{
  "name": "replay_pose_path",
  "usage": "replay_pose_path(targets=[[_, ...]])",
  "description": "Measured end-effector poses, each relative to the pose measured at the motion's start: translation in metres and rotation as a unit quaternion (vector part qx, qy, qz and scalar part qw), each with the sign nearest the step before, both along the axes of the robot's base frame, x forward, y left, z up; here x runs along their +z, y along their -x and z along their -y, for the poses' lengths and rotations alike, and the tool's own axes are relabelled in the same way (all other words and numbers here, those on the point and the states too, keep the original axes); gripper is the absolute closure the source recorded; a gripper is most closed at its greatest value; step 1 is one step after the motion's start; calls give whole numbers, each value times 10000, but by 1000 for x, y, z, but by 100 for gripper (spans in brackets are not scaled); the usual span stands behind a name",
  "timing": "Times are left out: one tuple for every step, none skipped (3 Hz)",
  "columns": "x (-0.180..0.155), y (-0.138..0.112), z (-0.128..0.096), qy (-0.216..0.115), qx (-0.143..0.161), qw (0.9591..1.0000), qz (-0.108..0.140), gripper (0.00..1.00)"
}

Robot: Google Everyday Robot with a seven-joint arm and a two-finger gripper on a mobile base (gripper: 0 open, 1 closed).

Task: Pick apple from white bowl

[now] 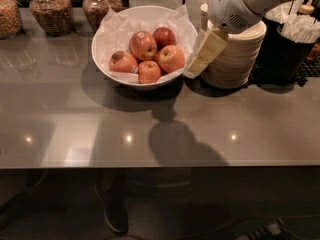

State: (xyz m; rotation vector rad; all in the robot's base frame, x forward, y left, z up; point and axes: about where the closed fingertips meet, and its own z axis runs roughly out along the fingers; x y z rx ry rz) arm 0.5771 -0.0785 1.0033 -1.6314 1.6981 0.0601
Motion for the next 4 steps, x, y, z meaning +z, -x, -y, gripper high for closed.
replay_pose_path(targets=[[1, -1, -1, -8, -1, 10000, 18, 0], [0, -6, -6, -18, -146, 9997, 197, 0], [-7, -23, -17, -147, -303, 9988, 352, 0], [-12, -41, -28, -278, -384, 9979, 451, 14]])
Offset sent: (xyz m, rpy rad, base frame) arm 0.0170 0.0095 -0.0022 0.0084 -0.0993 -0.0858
